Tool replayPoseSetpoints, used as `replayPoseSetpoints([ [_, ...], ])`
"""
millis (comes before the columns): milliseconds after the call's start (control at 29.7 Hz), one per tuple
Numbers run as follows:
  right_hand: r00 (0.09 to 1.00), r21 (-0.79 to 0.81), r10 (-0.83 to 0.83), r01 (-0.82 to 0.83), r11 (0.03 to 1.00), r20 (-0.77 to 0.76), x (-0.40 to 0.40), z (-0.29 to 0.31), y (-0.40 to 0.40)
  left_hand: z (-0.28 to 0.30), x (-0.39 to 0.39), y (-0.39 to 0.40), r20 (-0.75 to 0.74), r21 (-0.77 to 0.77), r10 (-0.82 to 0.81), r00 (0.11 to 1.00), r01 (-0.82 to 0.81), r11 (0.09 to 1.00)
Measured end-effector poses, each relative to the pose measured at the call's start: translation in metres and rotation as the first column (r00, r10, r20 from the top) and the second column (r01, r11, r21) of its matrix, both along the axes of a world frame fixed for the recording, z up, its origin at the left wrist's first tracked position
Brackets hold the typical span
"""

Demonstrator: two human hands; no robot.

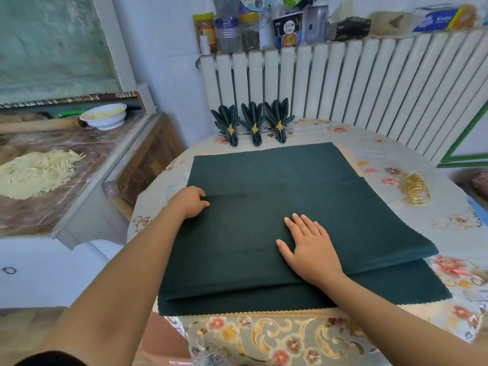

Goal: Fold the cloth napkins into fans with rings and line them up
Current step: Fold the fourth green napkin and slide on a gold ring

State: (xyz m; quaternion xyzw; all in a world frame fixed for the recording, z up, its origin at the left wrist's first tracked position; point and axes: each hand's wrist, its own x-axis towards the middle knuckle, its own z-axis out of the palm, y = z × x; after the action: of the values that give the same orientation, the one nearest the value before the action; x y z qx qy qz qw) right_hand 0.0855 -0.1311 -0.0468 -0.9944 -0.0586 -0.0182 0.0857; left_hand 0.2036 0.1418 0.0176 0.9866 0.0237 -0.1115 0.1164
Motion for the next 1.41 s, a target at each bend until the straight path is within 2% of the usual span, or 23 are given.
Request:
replayPoseSetpoints([
  [168,1.000,0.032,-0.001,0.002,0.999,-0.008,0.000,0.001,-0.001,0.020,-0.032,-0.017,0.181,-0.013,0.009,0.984,-0.007,1.000],
  [236,1.000,0.078,0.003,-0.003,0.997,0.002,-0.001,0.003,-0.002,0.030,-0.050,-0.032,0.199,-0.005,-0.017,0.980,0.019,1.000],
  [370,0.988,0.266,0.051,-0.088,0.960,0.142,-0.007,0.008,-0.006,0.046,-0.089,-0.073,0.173,-0.072,-0.072,0.982,0.086,0.994],
  [438,0.983,0.451,0.046,-0.121,0.884,0.176,-0.007,0.009,-0.008,0.043,-0.102,-0.094,0.156,-0.138,-0.100,0.983,0.121,0.983],
  [539,0.996,0.737,-0.030,-0.043,0.674,0.086,-0.011,0.014,-0.015,0.029,-0.118,-0.122,0.103,-0.218,-0.125,0.987,0.145,0.965],
  [640,0.999,0.833,-0.035,-0.002,0.554,0.025,-0.010,0.017,-0.018,0.012,-0.125,-0.139,0.032,-0.332,-0.114,0.993,0.118,0.936],
  [674,1.000,0.838,-0.017,0.001,0.545,0.010,-0.012,0.018,-0.018,0.008,-0.127,-0.141,0.000,-0.369,-0.109,0.994,0.101,0.924],
  [741,1.000,0.809,0.013,-0.006,0.588,-0.002,-0.013,0.019,-0.020,0.003,-0.132,-0.144,-0.086,-0.498,-0.072,0.994,0.019,0.867],
  [808,0.999,0.752,0.033,-0.027,0.658,0.007,-0.012,0.019,-0.021,0.005,-0.134,-0.140,-0.172,-0.674,0.016,0.985,-0.130,0.727],
  [842,0.998,0.719,0.051,-0.051,0.693,0.021,-0.010,0.017,-0.021,0.006,-0.134,-0.135,-0.141,-0.706,0.075,0.987,-0.153,0.691],
  [876,0.997,0.686,0.069,-0.077,0.724,0.039,-0.010,0.016,-0.021,0.005,-0.133,-0.126,-0.035,-0.666,0.119,0.992,-0.112,0.737],
  [909,0.995,0.653,0.085,-0.103,0.750,0.059,-0.009,0.015,-0.021,0.003,-0.130,-0.117,0.117,-0.544,0.109,0.987,-0.028,0.839],
  [943,0.993,0.631,0.097,-0.120,0.766,0.071,-0.009,0.014,-0.022,0.000,-0.129,-0.106,0.240,-0.342,0.017,0.971,0.069,0.937],
  [977,0.992,0.623,0.102,-0.128,0.772,0.077,-0.009,0.013,-0.022,-0.004,-0.129,-0.095,0.285,-0.157,-0.111,0.952,0.161,0.975],
  [1010,0.992,0.620,0.103,-0.130,0.774,0.079,-0.009,0.013,-0.022,-0.009,-0.130,-0.087,0.245,-0.045,-0.213,0.946,0.231,0.972],
  [1111,0.990,0.616,0.113,-0.141,0.775,0.085,-0.010,0.012,-0.022,-0.024,-0.139,-0.073,0.044,-0.017,-0.310,0.950,0.311,0.950],
  [1212,0.987,0.627,0.141,-0.156,0.763,0.074,-0.009,0.014,-0.021,-0.032,-0.150,-0.071,0.081,-0.020,-0.304,0.949,0.307,0.952],
  [1414,0.990,0.632,0.129,-0.139,0.762,0.062,-0.011,0.012,-0.022,-0.046,-0.158,-0.085,0.065,0.135,-0.242,0.968,0.232,0.963],
])
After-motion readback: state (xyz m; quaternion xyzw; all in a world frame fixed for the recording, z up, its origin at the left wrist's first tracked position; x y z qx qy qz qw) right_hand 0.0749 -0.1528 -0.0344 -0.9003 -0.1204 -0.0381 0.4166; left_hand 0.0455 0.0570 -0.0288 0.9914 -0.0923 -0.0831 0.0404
